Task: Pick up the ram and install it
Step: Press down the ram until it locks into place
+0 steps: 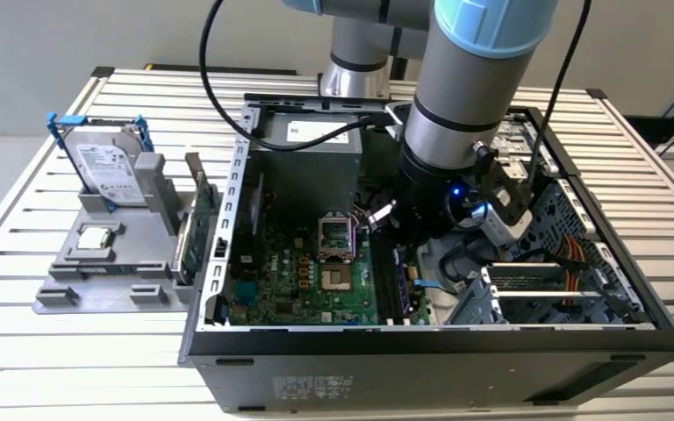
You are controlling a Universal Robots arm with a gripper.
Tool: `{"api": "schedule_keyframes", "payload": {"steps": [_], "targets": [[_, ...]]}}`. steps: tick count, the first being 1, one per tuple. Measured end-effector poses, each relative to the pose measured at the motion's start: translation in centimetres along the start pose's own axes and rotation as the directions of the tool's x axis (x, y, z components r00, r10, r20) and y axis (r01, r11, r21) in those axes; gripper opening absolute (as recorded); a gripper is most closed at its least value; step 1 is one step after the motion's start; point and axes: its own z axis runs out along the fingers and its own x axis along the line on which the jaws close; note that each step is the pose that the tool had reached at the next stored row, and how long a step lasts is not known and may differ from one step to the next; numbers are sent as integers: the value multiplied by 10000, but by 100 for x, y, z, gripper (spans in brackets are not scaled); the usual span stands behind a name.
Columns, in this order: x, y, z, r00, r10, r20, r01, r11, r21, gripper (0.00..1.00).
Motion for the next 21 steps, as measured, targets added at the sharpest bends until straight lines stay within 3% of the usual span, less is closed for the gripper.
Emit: {"api": "schedule_keyframes", "payload": {"steps": [5,12,21], "targets": [[0,0,0,10000,-46,0,46,10000,0,0],[-1,0,1,9989,-464,4,464,9989,-6,0],[0,2,0,9937,-1121,11,1121,9937,-10,0]]}}
